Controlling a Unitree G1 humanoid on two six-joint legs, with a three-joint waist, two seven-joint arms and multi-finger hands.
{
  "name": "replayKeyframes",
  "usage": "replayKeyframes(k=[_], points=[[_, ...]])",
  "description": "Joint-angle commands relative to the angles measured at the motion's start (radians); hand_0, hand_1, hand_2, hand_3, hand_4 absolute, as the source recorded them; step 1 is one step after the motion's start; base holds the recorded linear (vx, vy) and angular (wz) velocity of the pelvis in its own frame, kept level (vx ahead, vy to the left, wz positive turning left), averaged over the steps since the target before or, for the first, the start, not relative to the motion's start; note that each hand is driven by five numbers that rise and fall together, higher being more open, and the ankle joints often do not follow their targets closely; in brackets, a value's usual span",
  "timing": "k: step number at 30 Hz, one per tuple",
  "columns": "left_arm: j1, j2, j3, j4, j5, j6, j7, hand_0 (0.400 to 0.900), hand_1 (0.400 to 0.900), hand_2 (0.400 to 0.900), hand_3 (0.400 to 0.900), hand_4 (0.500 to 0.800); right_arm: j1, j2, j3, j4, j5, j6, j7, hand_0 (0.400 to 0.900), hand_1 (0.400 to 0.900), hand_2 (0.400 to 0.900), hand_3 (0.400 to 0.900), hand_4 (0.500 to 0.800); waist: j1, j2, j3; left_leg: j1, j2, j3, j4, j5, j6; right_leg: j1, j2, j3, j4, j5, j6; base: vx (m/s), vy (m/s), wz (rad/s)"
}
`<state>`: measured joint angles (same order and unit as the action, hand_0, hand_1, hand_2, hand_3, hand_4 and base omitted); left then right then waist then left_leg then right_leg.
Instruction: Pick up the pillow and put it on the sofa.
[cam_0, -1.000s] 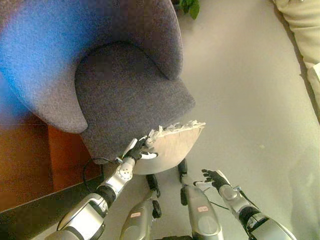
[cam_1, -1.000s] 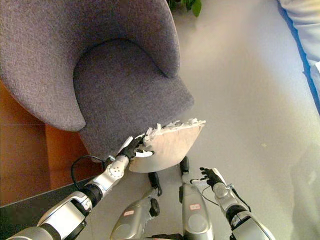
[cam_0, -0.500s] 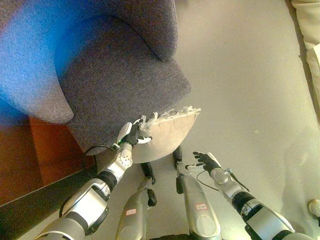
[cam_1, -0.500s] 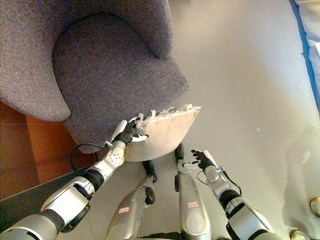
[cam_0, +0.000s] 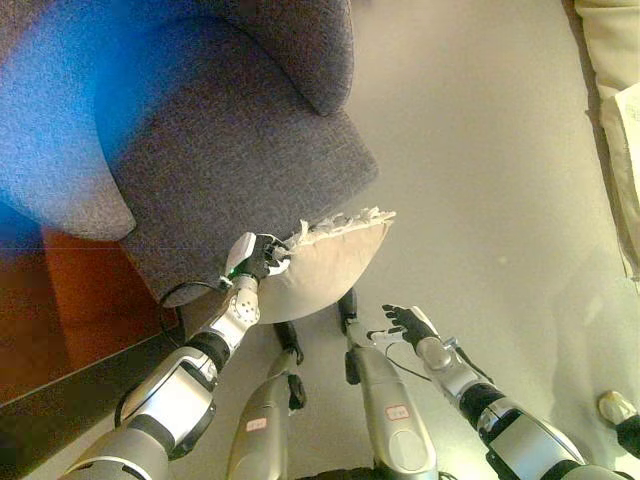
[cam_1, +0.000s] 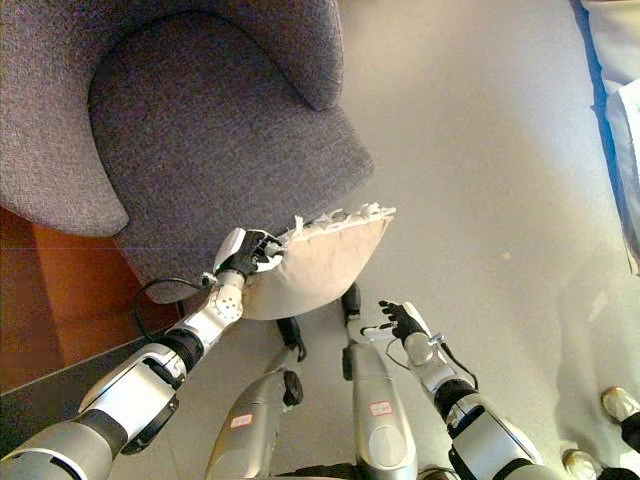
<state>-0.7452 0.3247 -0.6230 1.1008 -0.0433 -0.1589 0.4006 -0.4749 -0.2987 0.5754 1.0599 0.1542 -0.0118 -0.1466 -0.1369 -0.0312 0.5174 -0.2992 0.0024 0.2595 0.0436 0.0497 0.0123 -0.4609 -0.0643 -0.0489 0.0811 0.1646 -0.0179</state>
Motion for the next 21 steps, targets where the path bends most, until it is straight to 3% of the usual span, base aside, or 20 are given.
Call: replayKeyframes(k=[1,14,21], points=[[-0.064,0.021,0.035,-0.007,0.012,-0.071,0.012,0.4,0.4,0.4,0.4,0.5,-0.019,-0.011,0.024,-0.028,0.032,-0.017,-0.016,0.9,0.9,0.9,0.9,0.8,-0.011,-0.011,0.003,-0.104,0.054,-0.066,0.154,-0.045,-0.077,-0.035,-0.056,0.05,0.045,-0.044,0.127,0.0,0.0,0.0],[-0.022,0.023,0.027,-0.075,-0.002,-0.081,-0.023,0.4,0.4,0.4,0.4,0.5,0.014,-0.01,-0.007,0.017,0.025,-0.028,0.006,0.9,0.9,0.9,0.9,0.8,0.013,-0.006,0.001,0.026,0.036,-0.101,0.12,-0.065,-0.068,0.104,-0.064,0.033,0.021,-0.067,0.128,0.01,-0.004,0.02],[0.077,0.009,0.034,-0.146,-0.009,-0.063,-0.052,0.4,0.4,0.4,0.4,0.5,0.105,-0.009,-0.041,0.056,-0.002,-0.023,0.034,0.9,0.9,0.9,0.9,0.8,0.031,0.008,-0.09,0.12,0.029,-0.121,0.068,-0.069,-0.062,0.212,-0.062,0.016,-0.011,-0.086,0.126,0.09,-0.008,0.07]])
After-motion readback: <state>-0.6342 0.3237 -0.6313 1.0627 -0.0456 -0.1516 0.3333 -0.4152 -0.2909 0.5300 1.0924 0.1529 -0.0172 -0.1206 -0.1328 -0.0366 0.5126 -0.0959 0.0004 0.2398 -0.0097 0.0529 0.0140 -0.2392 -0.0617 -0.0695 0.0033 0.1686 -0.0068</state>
